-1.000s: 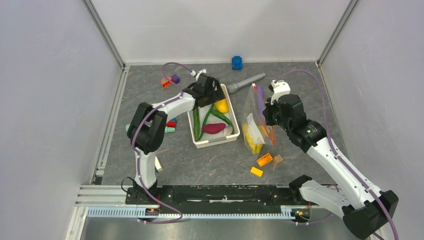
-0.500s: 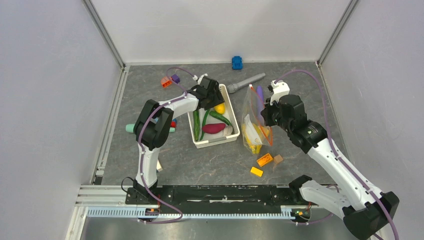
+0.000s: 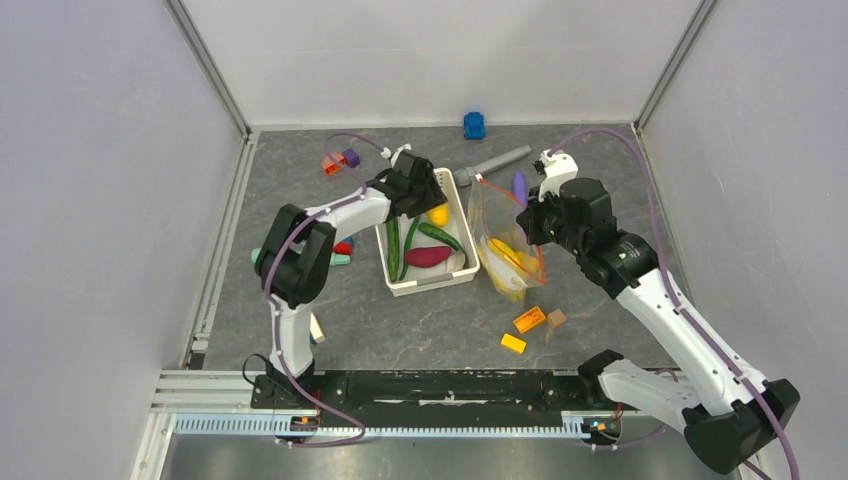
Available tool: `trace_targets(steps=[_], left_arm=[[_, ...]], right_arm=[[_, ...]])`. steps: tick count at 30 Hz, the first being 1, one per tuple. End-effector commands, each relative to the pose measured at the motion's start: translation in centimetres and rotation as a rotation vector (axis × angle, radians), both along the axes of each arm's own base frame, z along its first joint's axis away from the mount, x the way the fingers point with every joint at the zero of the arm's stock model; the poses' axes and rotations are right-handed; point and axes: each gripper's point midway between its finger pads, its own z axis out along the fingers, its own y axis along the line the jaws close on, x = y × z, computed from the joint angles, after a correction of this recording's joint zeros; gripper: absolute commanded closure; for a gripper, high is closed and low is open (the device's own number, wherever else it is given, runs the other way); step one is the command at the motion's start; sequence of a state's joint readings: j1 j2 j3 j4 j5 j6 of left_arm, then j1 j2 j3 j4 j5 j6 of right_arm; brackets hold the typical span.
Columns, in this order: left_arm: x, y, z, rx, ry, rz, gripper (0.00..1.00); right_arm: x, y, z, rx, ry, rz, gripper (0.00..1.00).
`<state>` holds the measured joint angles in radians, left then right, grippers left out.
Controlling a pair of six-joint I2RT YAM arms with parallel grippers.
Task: Place the food in the zip-top bag and seal the zipper
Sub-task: Pick up the fake fruit from the bin, then place the fake fruit in the zipper food storage bag.
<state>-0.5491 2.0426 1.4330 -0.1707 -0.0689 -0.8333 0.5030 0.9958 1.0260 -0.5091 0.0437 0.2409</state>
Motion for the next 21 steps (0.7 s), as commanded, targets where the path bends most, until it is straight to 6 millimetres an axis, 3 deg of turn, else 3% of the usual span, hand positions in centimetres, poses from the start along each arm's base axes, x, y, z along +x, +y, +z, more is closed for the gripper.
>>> trace_targets(steps=[1, 7, 11, 16, 18, 21], left_arm=[[0.0, 0.6, 8.9, -0.075, -0.173, -0.008, 0.98], [-3.0, 2.4, 15.7, -0.128, -0.314, -0.026, 0.98], [-5.8, 2.5, 20.6, -0.213, -0.421, -0.097, 0.98], [-10.9, -0.7, 28.1, -0.366, -0.599, -0.311, 0.98], [-12.8, -2.4, 30.1, -0.383, -0.655, -0.38, 0.98], [-14.8, -5.1, 31.5, -0.374, -0.709, -0.46, 0.97]], right_arm=[[0.2, 0.8, 1.6, 0.038, -0.01, 0.015, 1.0], [0.5, 1.3, 0.3, 0.052, 0.024, 0.012, 1.0], [0.8, 1.3, -0.1, 0.062, 0.031, -0.006, 1.0], [1.0, 1.5, 0.2, 0.075, 0.024, -0.006, 1.0], [1.0, 1.5, 0.3, 0.078, 0.022, -0.007, 1.0], [0.9, 1.7, 0.6, 0.096, 0.014, -0.004, 1.0]])
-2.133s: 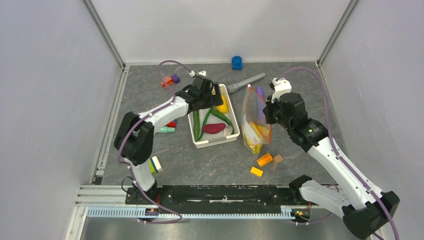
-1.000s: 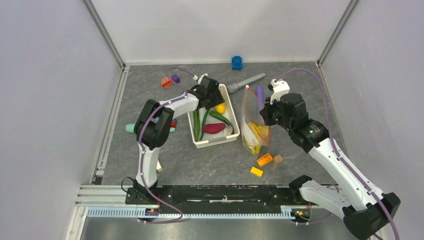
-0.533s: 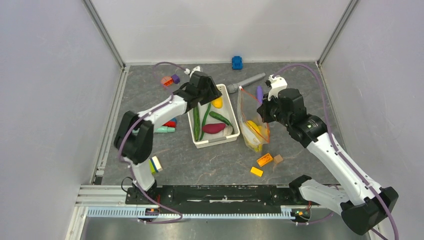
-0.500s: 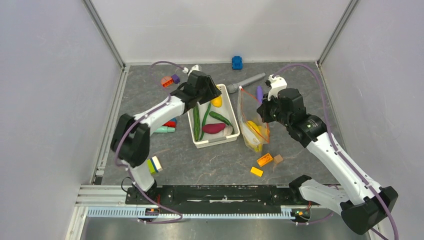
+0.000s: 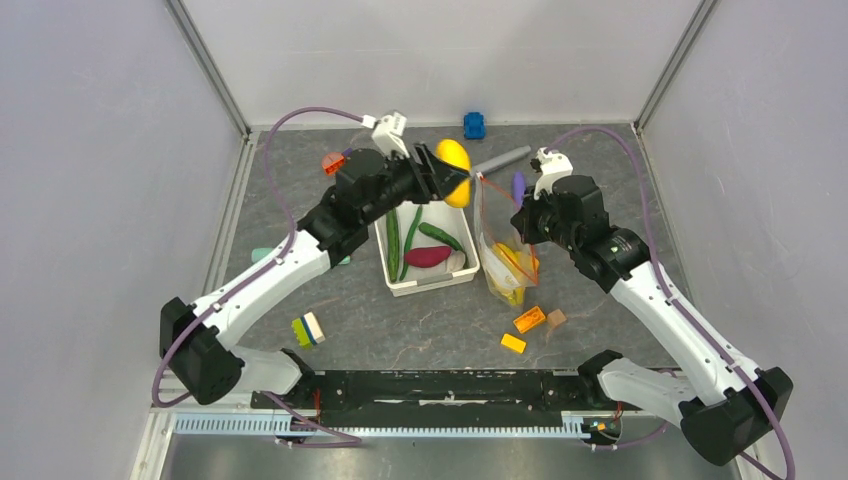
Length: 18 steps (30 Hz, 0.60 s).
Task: Place the food in the zip-top bag and seal the zipper
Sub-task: Place the fake fruit in the zipper food storage bag.
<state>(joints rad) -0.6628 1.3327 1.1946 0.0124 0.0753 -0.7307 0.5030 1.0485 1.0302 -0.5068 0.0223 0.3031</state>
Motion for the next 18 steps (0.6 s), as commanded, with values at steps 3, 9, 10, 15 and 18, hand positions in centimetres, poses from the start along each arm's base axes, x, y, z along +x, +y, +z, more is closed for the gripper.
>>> trace_targets(steps=[3, 9, 10, 15, 18], left_arm=[[-3.6, -5.4, 4.4, 0.014, -0.208, -0.159, 0.97], [-4.5, -7.8, 2.4, 0.098, -0.239, -0.177, 0.95], [-4.2, -7.7, 1.8, 0.11, -0.23, -0.158, 0.95], [-4.5, -8.3, -0.8, 0.136, -0.192, -0.158, 0.88], [-4.6, -8.6, -1.8, 0.167, -0.185, -0.152, 0.83]], right_arm=[[0.4, 0.8, 2.5, 0.08, -0.069, 0.004, 1.0], [0.0, 1.2, 3.6, 0.111, -0.091, 0.027, 1.0], [0.0, 1.2, 3.7, 0.113, -0.094, 0.028, 1.0], [0.0, 1.4, 3.9, 0.129, -0.102, 0.029, 1.0], [0.0, 1.4, 3.9, 0.135, -0.1, 0.028, 1.0]])
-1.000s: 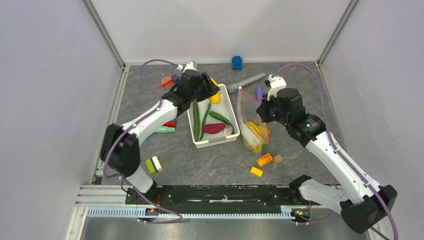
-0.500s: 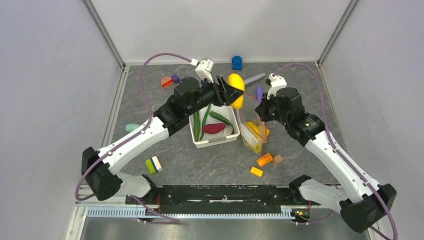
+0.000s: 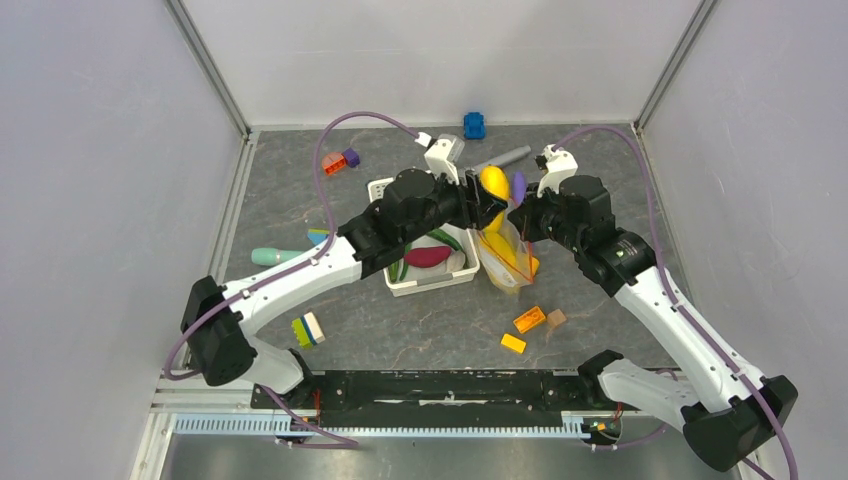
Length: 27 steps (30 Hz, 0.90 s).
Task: Place the food in the zip-top bag and seal the zipper
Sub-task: Place the fake fruit in the zipper food storage bag.
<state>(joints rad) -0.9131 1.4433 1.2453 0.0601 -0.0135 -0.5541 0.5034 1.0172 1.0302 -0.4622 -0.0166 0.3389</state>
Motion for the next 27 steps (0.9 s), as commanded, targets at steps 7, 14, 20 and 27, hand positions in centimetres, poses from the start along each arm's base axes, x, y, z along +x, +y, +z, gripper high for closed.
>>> trace_targets(steps=[7, 14, 20, 27], left_arm=[[0.2, -0.2, -1.6, 0.09, -0.063, 0.056, 0.52], [-0.2, 0.4, -1.6, 0.099, -0.062, 0.059, 0.0], [-0.7, 1.0, -1.0, 0.106, -0.062, 0.053, 0.0], [-1.2, 3.8, -0.4, 0.137, -0.041, 0.116, 0.0]], right_arm=[[0.2, 0.6, 2.2, 0.063, -0.065, 0.006, 1.0], [0.3, 0.5, 2.1, 0.062, -0.064, 0.0, 1.0], [0.3, 0.4, 1.9, 0.059, -0.059, -0.004, 1.0], [0.3, 0.2, 1.1, 0.042, -0.047, -0.015, 1.0]])
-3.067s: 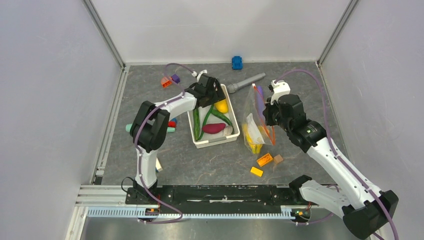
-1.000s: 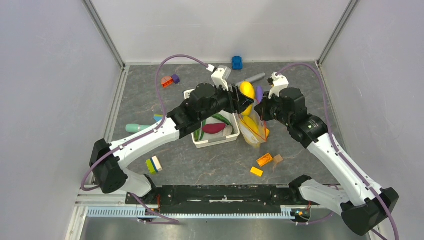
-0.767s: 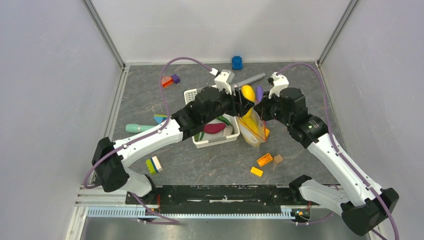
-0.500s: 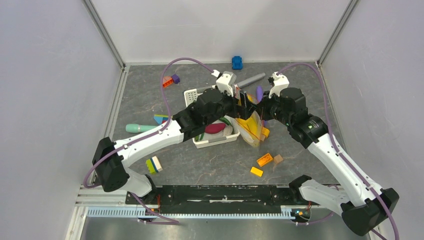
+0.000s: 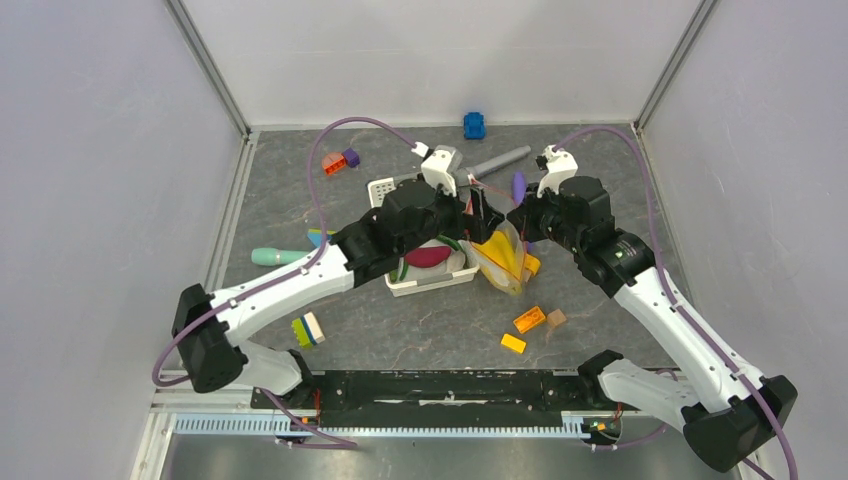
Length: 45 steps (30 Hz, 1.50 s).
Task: Place the food in the zip-top bag and seal the zipper
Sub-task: Place the fake fruit in the zipper food storage bag, then pick up the fake vegetable from the bin.
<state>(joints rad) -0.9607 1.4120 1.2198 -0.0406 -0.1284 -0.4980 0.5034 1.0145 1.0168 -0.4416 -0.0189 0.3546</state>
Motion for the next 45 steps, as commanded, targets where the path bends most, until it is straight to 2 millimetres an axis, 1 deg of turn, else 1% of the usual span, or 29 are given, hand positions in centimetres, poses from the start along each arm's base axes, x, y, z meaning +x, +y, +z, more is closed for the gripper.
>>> trace_targets(steps=[1, 4, 8, 11, 14, 17, 19, 20, 25, 27, 30, 32, 33, 36, 41, 44, 45], left_arm=[[-0.1, 3.3, 1.8, 0.025, -0.029, 0.09, 0.0], [0.3, 5.7, 1.1, 0.074, 0.008, 0.18, 0.0], [0.5, 8.7, 0.6, 0.117, 0.029, 0.274, 0.0], [1.1, 10.4, -0.6, 0.124, 0.067, 0.322, 0.0], [2.3, 11.8, -2.9, 0.145, 0.174, 0.36, 0.0], [3.3, 12.1, -5.7, 0.143, 0.295, 0.35, 0.0], [4.2, 12.4, -7.4, 0.159, 0.345, 0.362, 0.0], [4.7, 12.6, -8.4, 0.184, 0.362, 0.373, 0.0], [7.3, 13.7, -11.9, 0.359, 0.375, 0.451, 0.0], [8.3, 14.1, -12.7, 0.433, 0.358, 0.471, 0.0], [9.9, 15.3, -14.1, 0.551, 0.347, 0.545, 0.0], [10.8, 15.9, -14.7, 0.615, 0.34, 0.591, 0.0], [11.2, 16.2, -15.4, 0.653, 0.343, 0.608, 0.0], [12.2, 16.6, -16.8, 0.736, 0.348, 0.633, 0.02], [13.3, 16.3, -18.6, 0.797, 0.363, 0.644, 0.14], [13.8, 16.3, -19.5, 0.793, 0.385, 0.654, 0.21], [13.9, 16.5, -19.9, 0.79, 0.397, 0.656, 0.22]], right_arm=[[0.2, 0.0, 1.1, 0.022, -0.045, -0.011, 1.0], [0.4, -0.4, 1.0, 0.004, -0.049, -0.03, 1.0], [0.3, -0.8, 0.5, -0.021, -0.039, -0.035, 1.0], [0.4, -1.0, 0.0, -0.036, -0.029, -0.045, 1.0], [0.4, -1.2, -0.5, -0.046, -0.021, -0.052, 1.0], [0.4, -1.3, -0.8, -0.053, -0.015, -0.054, 1.0], [0.4, -1.2, -0.8, -0.055, -0.013, -0.053, 1.0], [0.4, -1.2, -0.9, -0.056, -0.009, -0.052, 1.0], [0.4, -1.3, -1.2, -0.064, -0.003, -0.05, 1.0], [0.4, -1.3, -1.3, -0.069, -0.002, -0.052, 1.0], [0.4, -1.4, -1.4, -0.073, -0.001, -0.055, 1.0], [0.3, -1.6, -1.6, -0.076, 0.001, -0.059, 1.0], [0.3, -1.6, -1.7, -0.078, 0.003, -0.059, 1.0], [0.2, -1.7, -1.9, -0.08, 0.007, -0.063, 1.0], [0.2, -1.7, -2.1, -0.084, 0.011, -0.063, 1.0], [0.1, -1.8, -2.3, -0.086, 0.012, -0.064, 1.0], [0.1, -1.9, -2.2, -0.087, 0.011, -0.067, 1.0]])
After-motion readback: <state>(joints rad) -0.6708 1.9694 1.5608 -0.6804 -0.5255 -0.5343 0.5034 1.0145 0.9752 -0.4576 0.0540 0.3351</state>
